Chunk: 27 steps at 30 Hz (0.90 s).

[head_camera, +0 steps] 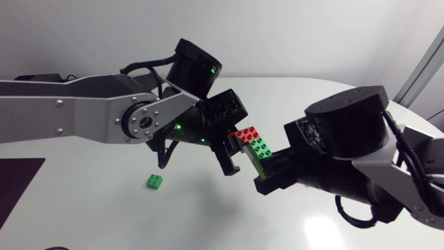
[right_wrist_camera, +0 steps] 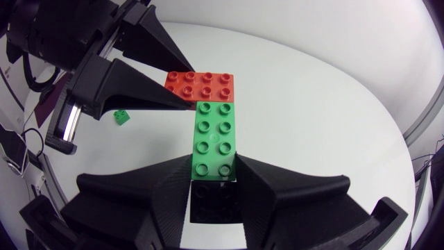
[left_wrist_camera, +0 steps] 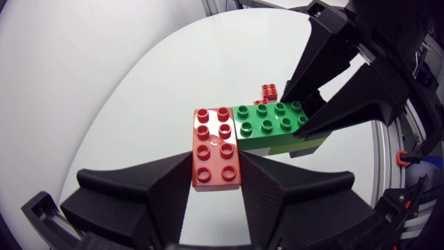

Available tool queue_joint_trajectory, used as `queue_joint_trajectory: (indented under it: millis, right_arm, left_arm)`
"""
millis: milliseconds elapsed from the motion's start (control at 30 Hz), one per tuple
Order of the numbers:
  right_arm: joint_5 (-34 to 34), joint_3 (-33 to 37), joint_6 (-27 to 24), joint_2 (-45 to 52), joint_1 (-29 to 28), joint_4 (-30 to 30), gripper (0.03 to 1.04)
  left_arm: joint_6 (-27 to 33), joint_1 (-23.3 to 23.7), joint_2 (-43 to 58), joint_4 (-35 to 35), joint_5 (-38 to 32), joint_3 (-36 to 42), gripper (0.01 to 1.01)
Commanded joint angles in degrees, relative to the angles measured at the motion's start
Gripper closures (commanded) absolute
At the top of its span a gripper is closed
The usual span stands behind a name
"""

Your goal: Separate the duplo bricks

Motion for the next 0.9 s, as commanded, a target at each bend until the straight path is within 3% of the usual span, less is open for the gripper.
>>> queue_joint_trajectory:
  millis: [0,167,500,867]
  right_arm:
    - [0.1,0.77,0.11,-0.82,0.62,0.15,0.85]
    - [0.45,0.42,0.2,-1.17,1.41,0.33,0.85]
    - [3.35,-2.74,0.82,-0.12,6.51,3.05,0.85]
    - [3.96,-4.59,1.34,1.91,8.44,4.9,0.85]
  left_arm:
    - [1.74,1.07,1.04,-0.82,0.81,-1.97,0.726]
    - [1.65,1.69,1.83,-2.93,2.48,-1.27,0.746]
    - [-4.15,8.72,2.36,-10.31,17.16,6.29,0.751]
    - [-3.97,9.77,2.45,-10.75,17.95,5.68,0.751]
